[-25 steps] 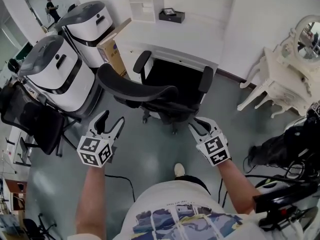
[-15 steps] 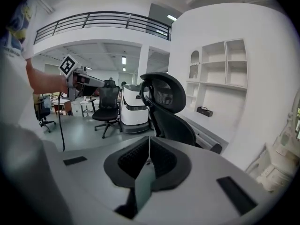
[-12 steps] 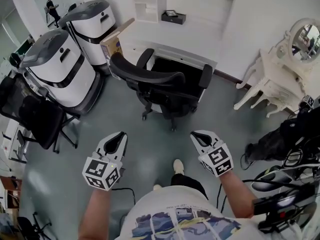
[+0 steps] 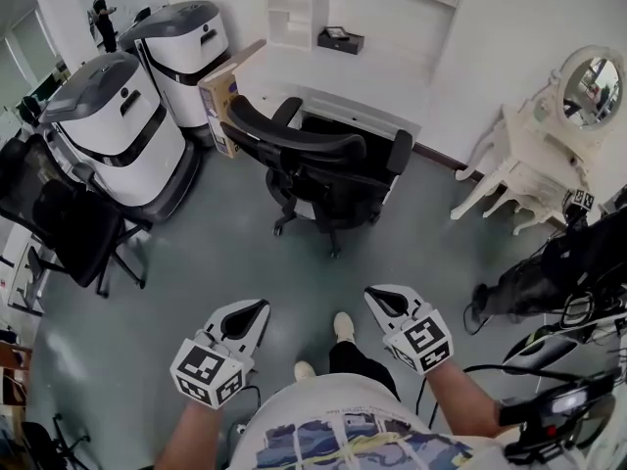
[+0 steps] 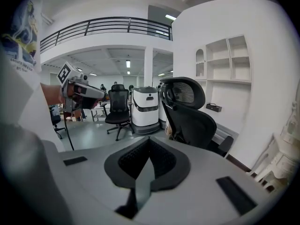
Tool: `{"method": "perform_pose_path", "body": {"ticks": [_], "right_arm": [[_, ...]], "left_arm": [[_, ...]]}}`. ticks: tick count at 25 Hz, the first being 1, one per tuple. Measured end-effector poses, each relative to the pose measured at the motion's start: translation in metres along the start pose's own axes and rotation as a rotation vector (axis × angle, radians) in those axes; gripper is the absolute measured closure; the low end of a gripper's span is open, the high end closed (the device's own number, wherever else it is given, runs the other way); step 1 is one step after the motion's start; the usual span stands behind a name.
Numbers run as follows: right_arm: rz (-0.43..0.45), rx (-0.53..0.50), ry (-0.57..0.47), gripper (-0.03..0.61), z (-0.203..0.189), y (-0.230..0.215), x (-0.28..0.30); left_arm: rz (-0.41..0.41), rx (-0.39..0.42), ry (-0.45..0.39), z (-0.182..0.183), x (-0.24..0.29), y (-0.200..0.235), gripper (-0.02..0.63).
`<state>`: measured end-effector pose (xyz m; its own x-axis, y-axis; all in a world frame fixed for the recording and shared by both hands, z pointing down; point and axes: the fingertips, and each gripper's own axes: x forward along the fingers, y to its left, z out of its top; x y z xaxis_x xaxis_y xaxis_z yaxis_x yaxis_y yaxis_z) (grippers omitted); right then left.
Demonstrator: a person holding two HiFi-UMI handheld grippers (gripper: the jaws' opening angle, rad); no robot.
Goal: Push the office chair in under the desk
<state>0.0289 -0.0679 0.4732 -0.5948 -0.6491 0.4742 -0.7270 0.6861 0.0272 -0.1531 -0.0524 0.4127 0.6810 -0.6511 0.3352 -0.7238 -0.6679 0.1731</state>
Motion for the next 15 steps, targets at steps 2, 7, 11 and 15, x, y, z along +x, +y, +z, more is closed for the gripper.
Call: {"method": "perform_pose_path", "body": {"ticks": [2, 7, 11, 15], "right_arm": [[0.01, -0.009, -0.002, 0.554, 0.001, 0.008, -0.001], [0.031, -0.011, -0.02, 0.554, 0.005, 0.025, -0.002], [0.044, -0.021, -0.027, 0.554, 0.009, 0.038, -0.001], [0.056, -0.028, -0.03, 0.554, 0.011, 0.048, -0.003]], "left_arm": [[-0.015, -0.002, 0.006, -0.006, -0.004, -0.006, 0.601], [-0.042, 0.013, 0.023, -0.015, -0.011, -0.016, 0.6], [-0.043, 0.026, 0.028, -0.017, -0.02, -0.017, 0.601], [-0.053, 0.037, 0.029, -0.019, -0.026, -0.024, 0.601]]}}
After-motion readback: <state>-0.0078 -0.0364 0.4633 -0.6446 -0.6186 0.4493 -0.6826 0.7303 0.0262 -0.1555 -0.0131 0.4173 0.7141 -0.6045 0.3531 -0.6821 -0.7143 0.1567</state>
